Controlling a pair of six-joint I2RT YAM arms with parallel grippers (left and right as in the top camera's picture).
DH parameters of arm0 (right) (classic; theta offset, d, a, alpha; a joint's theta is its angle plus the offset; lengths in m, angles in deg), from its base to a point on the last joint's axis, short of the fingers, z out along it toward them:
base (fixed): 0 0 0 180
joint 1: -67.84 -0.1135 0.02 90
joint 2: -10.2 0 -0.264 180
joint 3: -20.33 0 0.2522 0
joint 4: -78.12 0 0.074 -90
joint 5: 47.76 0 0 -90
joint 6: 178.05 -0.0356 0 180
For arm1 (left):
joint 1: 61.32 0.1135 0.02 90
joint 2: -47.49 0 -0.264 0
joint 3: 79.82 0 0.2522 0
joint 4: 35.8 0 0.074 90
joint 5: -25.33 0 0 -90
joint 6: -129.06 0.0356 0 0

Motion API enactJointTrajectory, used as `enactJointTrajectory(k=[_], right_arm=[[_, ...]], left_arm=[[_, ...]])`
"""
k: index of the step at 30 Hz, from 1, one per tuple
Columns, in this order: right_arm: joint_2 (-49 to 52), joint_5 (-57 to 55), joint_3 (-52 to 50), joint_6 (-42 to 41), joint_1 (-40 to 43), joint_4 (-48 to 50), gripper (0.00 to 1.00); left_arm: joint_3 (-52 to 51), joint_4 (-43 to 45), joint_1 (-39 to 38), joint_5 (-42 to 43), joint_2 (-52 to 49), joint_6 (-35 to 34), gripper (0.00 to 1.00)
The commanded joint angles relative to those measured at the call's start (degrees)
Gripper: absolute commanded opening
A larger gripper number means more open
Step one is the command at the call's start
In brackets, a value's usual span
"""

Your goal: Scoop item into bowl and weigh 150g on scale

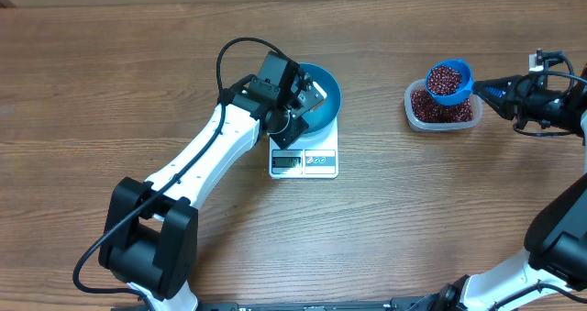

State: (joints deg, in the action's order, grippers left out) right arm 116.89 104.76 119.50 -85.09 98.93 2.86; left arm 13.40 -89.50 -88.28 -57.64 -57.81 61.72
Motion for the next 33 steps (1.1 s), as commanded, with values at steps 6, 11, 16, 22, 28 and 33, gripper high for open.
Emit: enactJointTrajectory(k=[6, 11, 16, 22, 28, 33], right_arm=[[0.22, 1.4, -0.28, -0.44, -0.07, 0.28, 0.04], [0.22, 1.4, -0.28, -1.07, -0.07, 0.33, 0.04], [0.22, 1.4, -0.28, -1.07, -0.04, 0.33, 0.04], [0.22, 1.38, -0.28, -1.03, -0.04, 0.33, 0.04], [0.22, 1.36, -0.28, -1.01, -0.04, 0.35, 0.04], [0.22, 1.36, -0.28, -1.01, -0.04, 0.57, 0.04]], left_arm=[[1.01, -1.07, -0.07, 0.52, -0.35, -0.42, 0.04], [1.01, -1.64, -0.07, 0.5, -0.35, -0.39, 0.04], [1.01, -1.38, -0.07, 0.5, -0.35, -0.39, 0.04], [1.01, 0.15, -0.07, 0.46, -0.35, -0.37, 0.04], [1.51, 3.02, -0.07, 0.46, -0.33, -0.35, 0.04], [4.17, 2.73, -0.07, 0.42, -0.33, -0.35, 0.04]])
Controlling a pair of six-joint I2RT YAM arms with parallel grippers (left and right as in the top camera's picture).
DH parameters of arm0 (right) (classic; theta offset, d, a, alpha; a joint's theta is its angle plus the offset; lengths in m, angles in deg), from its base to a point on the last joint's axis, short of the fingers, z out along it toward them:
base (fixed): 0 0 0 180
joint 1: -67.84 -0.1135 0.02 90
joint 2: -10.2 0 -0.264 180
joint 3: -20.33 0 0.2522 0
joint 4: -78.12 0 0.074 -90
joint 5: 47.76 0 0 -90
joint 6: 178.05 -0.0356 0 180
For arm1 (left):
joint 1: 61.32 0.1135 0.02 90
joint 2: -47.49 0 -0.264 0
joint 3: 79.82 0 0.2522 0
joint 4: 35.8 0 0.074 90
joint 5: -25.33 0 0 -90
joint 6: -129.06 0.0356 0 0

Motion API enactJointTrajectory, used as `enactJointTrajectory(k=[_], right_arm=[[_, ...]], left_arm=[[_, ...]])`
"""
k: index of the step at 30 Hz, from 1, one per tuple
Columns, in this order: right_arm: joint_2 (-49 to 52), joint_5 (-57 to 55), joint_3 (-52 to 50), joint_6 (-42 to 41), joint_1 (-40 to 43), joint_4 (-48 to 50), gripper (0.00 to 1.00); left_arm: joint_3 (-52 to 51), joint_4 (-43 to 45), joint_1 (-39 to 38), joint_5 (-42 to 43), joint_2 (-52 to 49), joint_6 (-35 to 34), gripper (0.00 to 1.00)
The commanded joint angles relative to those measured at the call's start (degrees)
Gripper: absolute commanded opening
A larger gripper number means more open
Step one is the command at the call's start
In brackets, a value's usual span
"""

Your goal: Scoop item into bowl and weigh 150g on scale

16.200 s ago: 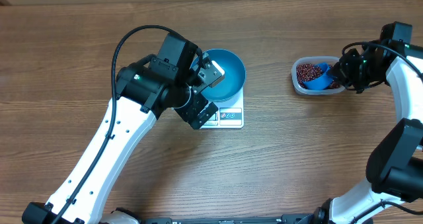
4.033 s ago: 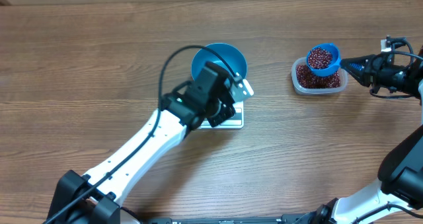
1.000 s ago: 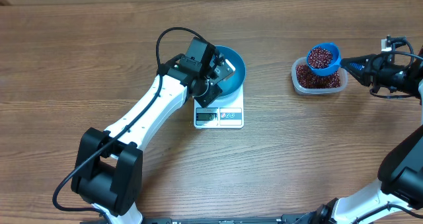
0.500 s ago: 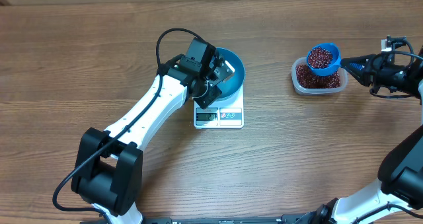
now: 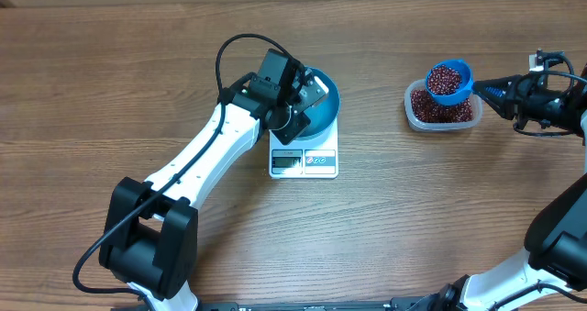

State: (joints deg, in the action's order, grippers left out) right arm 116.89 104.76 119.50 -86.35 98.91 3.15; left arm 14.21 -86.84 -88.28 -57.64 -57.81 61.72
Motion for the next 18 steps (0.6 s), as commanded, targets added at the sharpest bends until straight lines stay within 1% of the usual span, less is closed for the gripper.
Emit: enactJointTrajectory(k=[1, 4, 8, 11, 12, 14, 15, 16, 17, 18], right_arm=[[0.22, 1.36, -0.28, 0.26, -0.02, 0.28, 0.04], [0.22, 1.36, -0.28, 0.26, -0.02, 0.26, 0.04], [0.22, 1.36, -0.28, 0.24, -0.02, 0.28, 0.04], [0.22, 1.36, -0.28, 0.26, -0.02, 0.28, 0.04], [0.22, 1.33, -0.28, 0.26, -0.02, 0.28, 0.04], [0.22, 1.33, -0.28, 0.26, -0.02, 0.33, 0.04], [0.22, 1.33, -0.28, 0.26, -0.02, 0.39, 0.04], [0.22, 1.33, -0.28, 0.26, -0.02, 0.44, 0.04], [0.22, 1.33, -0.28, 0.26, -0.02, 0.46, 0.04], [0.22, 1.33, -0.28, 0.26, -0.02, 0.48, 0.04]], left_arm=[[4.28, -0.22, -0.07, 0.35, -0.31, -0.35, 0.04], [7.96, -2.01, -0.07, -0.04, -0.22, -0.31, 0.04], [14.1, -6.97, -0.04, -0.79, 0.11, 0.07, 0.04], [19.12, -12.79, 0.0, -1.29, 0.11, 0.09, 0.04], [21.64, -16.41, 0.11, -1.25, 0.22, 0.09, 0.04], [24.33, -20.83, 0.46, -1.2, 0.44, 0.09, 0.04], [25.97, -24.04, 0.9, -0.96, 0.72, 0.55, 0.07], [26.99, -26.27, 1.31, -0.5, 0.92, 0.98, 0.52], [28.04, -29.07, 1.95, 0.9, 1.33, 2.38, 1.0], [28.65, -30.93, 2.43, 2.21, 1.75, 3.43, 1.0]])
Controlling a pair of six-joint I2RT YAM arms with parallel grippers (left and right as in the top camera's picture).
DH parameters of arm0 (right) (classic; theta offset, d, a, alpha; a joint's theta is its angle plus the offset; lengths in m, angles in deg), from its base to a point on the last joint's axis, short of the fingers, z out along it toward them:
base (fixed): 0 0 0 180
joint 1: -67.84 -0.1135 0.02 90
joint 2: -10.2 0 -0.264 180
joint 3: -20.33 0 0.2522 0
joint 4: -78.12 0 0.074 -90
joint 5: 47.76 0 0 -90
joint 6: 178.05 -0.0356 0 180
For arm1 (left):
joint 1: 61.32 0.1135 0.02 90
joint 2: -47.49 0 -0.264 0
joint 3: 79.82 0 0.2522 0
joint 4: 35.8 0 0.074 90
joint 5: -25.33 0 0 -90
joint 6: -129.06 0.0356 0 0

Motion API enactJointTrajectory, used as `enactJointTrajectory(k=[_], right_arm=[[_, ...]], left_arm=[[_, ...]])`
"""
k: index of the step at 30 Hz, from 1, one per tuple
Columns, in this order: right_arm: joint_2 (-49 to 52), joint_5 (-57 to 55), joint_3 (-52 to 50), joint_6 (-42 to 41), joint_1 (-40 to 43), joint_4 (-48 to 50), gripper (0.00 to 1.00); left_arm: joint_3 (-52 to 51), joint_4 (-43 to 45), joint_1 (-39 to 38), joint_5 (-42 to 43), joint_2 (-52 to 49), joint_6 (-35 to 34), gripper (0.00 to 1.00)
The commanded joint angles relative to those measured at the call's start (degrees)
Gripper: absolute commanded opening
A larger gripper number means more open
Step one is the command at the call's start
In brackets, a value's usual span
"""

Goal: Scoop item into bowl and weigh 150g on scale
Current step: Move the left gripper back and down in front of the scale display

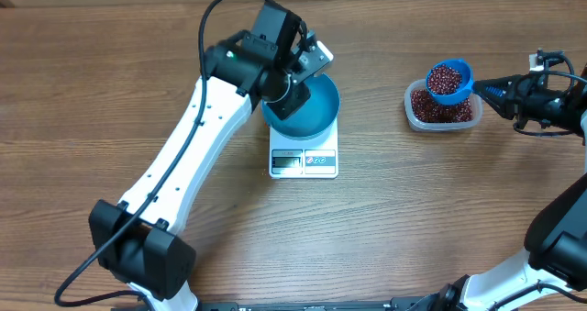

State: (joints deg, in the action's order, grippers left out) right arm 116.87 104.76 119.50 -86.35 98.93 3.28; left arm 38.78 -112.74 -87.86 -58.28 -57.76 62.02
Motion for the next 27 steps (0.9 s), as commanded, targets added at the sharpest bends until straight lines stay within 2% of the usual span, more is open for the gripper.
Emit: enactJointTrajectory(k=[1, 7, 10, 13, 20, 24, 27], right_arm=[[0.24, 1.33, -0.28, 0.26, -0.04, 0.35, 0.04], [0.24, 1.36, -0.28, 0.26, -0.04, 0.33, 0.04], [0.24, 1.36, -0.28, 0.26, -0.04, 0.33, 0.04], [0.24, 1.36, -0.28, 0.26, -0.04, 0.35, 0.04], [0.24, 1.36, -0.28, 0.26, -0.04, 0.33, 0.04], [0.24, 1.33, -0.28, 0.26, -0.04, 0.33, 0.04], [0.24, 1.36, -0.28, 0.26, -0.04, 0.33, 0.04]], left_arm=[[4.52, -6.78, 2.67, 4.46, 2.14, 4.28, 1.0], [4.9, -11.54, 8.35, 18.58, 7.02, 8.81, 0.99], [4.87, -15.13, 12.35, 21.42, 10.27, 11.06, 1.0], [4.68, -19.52, 13.64, 26.51, 12.31, 18.49, 1.0], [0.61, -21.92, 13.6, 26.58, 13.25, 21.79, 1.0], [-4.76, -18.36, 13.46, 24.5, 13.29, 20.2, 1.0], [-9.81, -13.49, 12.63, 19.41, 13.57, 17.22, 1.0]])
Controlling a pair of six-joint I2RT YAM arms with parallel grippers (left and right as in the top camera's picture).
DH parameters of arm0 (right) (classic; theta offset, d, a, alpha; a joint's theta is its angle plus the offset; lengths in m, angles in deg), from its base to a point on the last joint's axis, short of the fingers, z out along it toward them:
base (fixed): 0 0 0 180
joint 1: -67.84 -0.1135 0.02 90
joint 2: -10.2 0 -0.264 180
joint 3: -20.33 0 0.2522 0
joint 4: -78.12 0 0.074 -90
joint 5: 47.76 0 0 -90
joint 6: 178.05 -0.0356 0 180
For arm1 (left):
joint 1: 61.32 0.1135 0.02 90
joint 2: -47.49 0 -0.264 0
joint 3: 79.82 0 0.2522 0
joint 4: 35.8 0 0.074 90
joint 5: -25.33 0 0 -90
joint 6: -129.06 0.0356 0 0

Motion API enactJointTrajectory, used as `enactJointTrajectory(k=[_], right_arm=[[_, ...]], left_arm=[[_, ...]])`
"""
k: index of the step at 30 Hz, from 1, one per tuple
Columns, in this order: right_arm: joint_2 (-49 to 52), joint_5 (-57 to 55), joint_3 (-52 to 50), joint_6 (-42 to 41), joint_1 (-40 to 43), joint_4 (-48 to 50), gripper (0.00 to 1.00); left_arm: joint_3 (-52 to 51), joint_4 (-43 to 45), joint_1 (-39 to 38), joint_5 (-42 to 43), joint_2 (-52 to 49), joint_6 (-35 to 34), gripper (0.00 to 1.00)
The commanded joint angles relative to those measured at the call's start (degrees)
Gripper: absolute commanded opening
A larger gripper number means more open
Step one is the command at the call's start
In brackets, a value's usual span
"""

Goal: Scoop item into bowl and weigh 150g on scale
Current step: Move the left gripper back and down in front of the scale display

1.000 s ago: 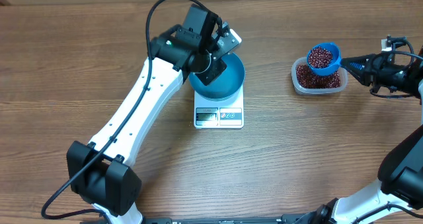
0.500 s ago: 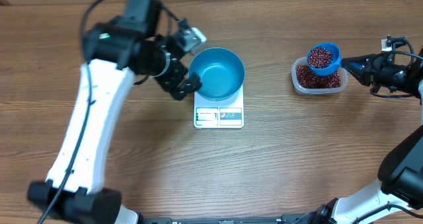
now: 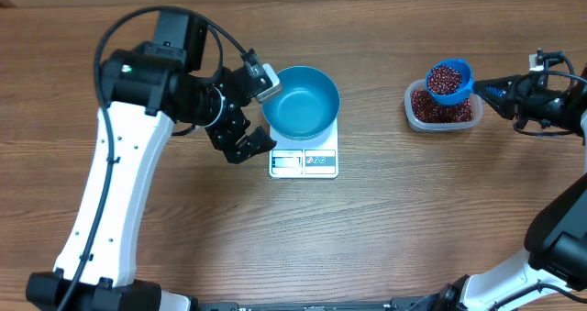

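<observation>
An empty blue bowl [image 3: 302,101] rests on the white scale [image 3: 304,161] near the table's middle. My left gripper [image 3: 254,109] hovers open just left of the bowl, with nothing between its fingers. At the right, my right gripper [image 3: 498,90] is shut on the handle of a blue scoop [image 3: 448,81] heaped with red beans. That scoop hangs over a clear container [image 3: 443,106] holding more red beans.
The scale's display [image 3: 287,161] faces the front edge. My left arm [image 3: 110,173] stretches along the table's left side. The right arm's base [image 3: 561,228] stands at the right edge.
My left gripper has pulled away from the bowl's rim to the left, and the arm has swung back. The bowl stays on the scale. The right gripper and scoop have not moved.
My left gripper was at the bowl's left rim on the scale at first and still there later. Then it stood higher over the rim, and now it is open and clear of the bowl. The right gripper held the full scoop over the container throughout.
</observation>
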State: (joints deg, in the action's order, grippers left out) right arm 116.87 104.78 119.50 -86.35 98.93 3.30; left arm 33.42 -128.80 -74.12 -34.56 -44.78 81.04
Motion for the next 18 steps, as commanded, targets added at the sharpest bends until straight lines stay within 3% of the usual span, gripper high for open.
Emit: enactJointTrajectory(k=[1, 5, 10, 18], right_arm=[[0.24, 1.31, -0.28, 0.26, -0.04, 0.31, 0.04], [0.24, 1.31, -0.28, 0.26, -0.04, 0.55, 0.04], [0.24, 1.29, -0.28, 0.24, -0.04, 0.7, 0.04], [0.24, 1.29, -0.28, 0.24, -0.04, 0.98, 0.04]], left_arm=[[-6.03, 3.89, -1.64, -5.62, 0.68, -1.99, 1.0], [-12.15, 9.92, -5.18, -10.45, 1.51, -3.3, 1.0], [-20.65, 19.45, -13.11, -26.08, 5.16, -9.42, 1.0], [-30.62, 24.63, -14.51, -21.46, 15.15, -10.75, 1.0]])
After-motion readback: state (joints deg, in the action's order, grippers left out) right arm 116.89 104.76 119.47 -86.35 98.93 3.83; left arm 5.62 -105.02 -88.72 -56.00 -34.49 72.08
